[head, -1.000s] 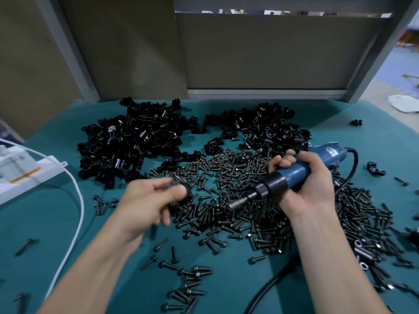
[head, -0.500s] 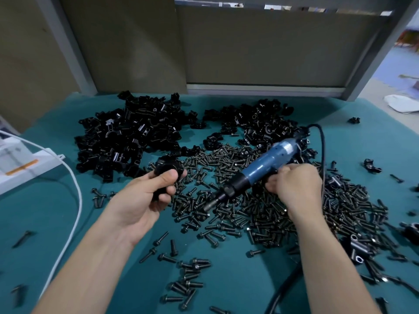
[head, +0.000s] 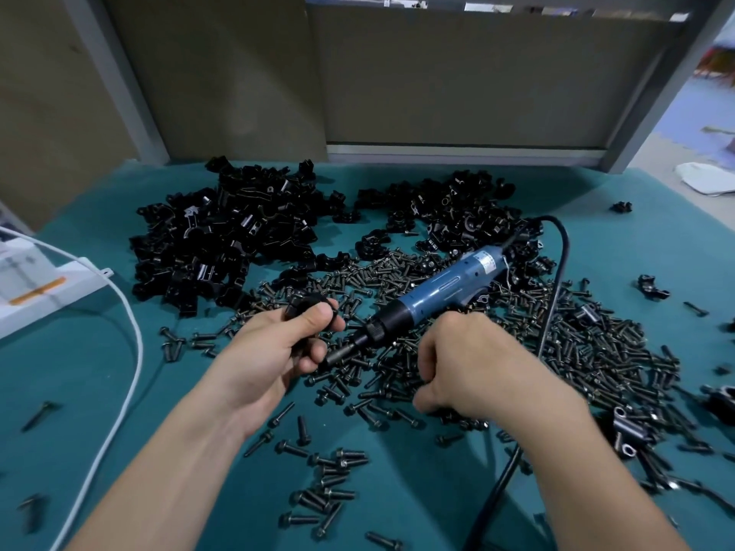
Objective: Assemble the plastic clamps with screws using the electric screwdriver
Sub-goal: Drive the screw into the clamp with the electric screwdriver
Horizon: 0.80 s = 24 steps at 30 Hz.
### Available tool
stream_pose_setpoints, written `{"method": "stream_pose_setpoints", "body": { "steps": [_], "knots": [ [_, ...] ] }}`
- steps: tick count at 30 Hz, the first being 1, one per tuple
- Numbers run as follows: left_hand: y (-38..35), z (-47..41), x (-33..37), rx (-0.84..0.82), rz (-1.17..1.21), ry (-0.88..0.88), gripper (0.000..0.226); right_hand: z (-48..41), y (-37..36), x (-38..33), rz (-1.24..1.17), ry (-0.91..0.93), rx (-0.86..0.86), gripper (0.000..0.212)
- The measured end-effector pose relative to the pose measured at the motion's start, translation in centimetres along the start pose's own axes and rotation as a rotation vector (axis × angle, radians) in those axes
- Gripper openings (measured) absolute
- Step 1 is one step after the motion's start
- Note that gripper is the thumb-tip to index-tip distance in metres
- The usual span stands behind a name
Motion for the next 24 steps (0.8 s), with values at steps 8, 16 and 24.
{"method": "stream_pose_setpoints", "body": {
  "steps": [8,16,24],
  "knots": [
    [-0.4,-0.2,-0.6,-0.005,-0.039,-0.022,0.040,-0.1,-0.3,-0.4,0.026,0.067,0.183,0.014],
    [-0.6,0.1,0.1,0.021,-0.449,-0.296,0.013,-1.5,-0.8,1.3,-1.272,0.107,0.212,0.012],
    [-1.9,0.7,1.1,-0.052,-0.618,-0.510,0.028,-1.5,-1.2,-0.5,-1.363,0.203,0.275,0.013]
  ]
}}
Point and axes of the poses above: each hand's wrist, its own z-axis away from the middle knuckle, its own y-axis out of the back of the hand, x = y × z, the point moved 7 cm from there along -z, towards the middle knuckle, and after that the axes turned 14 degrees about z, right-handed, at the moved point
